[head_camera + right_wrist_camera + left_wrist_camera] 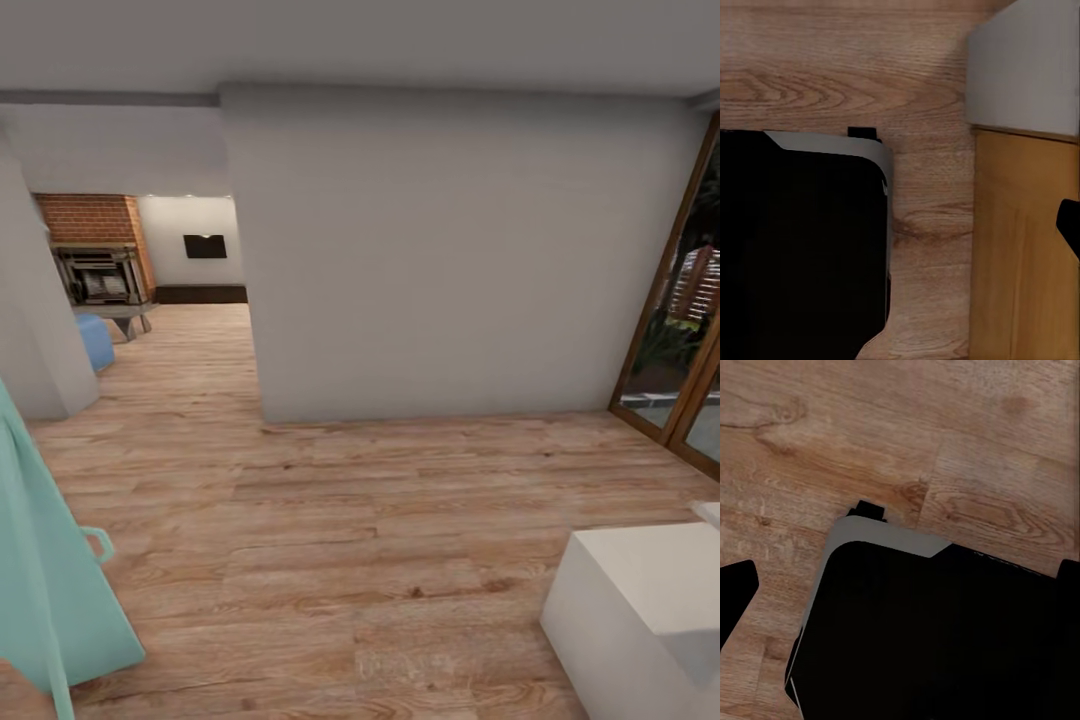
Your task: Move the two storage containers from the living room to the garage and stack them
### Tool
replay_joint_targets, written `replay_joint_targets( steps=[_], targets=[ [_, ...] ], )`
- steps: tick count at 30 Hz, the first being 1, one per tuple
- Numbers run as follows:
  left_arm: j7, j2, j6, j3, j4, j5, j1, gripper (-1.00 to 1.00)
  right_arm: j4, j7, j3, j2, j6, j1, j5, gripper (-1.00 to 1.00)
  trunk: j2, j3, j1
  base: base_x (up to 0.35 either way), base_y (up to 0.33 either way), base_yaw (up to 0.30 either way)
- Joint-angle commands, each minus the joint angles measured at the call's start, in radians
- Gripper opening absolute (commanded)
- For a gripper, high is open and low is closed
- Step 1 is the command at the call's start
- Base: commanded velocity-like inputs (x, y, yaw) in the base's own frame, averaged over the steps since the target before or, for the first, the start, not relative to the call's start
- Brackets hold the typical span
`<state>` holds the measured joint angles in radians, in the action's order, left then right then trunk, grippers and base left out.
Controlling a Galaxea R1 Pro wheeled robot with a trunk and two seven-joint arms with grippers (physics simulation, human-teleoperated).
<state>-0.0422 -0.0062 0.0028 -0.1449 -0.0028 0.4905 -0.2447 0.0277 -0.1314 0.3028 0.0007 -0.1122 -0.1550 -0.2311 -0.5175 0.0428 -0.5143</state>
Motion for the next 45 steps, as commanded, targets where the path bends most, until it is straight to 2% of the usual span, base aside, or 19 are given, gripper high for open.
replay_joint_targets(
  steps=[1,15,22,31,39,45],
  targets=[
    [-0.004,-0.001,0.0,-0.008,0.0,0.008,-0.001,1.0,0.003,0.0,0.009,0.001,-0.006,-0.001,-0.01,1.0,-0.002,0.002,-0.001,0.324,0.0,0.0],
    [-0.004,-0.001,0.0,-0.008,0.0,0.009,-0.001,1.0,0.003,-0.001,0.005,0.003,-0.006,-0.002,-0.012,1.0,-0.002,0.002,-0.001,0.324,0.0,0.0],
    [-0.004,-0.002,0.0,-0.008,0.0,0.01,-0.001,1.0,0.003,-0.002,0.0,0.005,-0.008,-0.002,-0.028,1.0,-0.002,0.002,-0.001,0.324,0.0,0.0],
    [-0.004,-0.003,0.0,-0.008,0.0,0.01,-0.001,1.0,0.003,0.002,0.01,0.008,-0.01,-0.001,-0.018,1.0,-0.002,0.002,-0.001,0.324,0.0,0.0],
    [-0.004,-0.003,0.0,-0.008,0.0,0.011,-0.001,1.0,0.003,0.005,0.009,0.011,0.005,-0.001,-0.027,1.0,-0.002,0.002,-0.001,0.324,0.0,0.001],
    [-0.004,-0.003,0.0,-0.008,0.0,0.01,-0.001,1.0,0.003,0.005,0.012,0.01,0.003,-0.001,-0.011,1.0,-0.002,0.002,-0.001,0.324,0.0,0.2]
  ],
)
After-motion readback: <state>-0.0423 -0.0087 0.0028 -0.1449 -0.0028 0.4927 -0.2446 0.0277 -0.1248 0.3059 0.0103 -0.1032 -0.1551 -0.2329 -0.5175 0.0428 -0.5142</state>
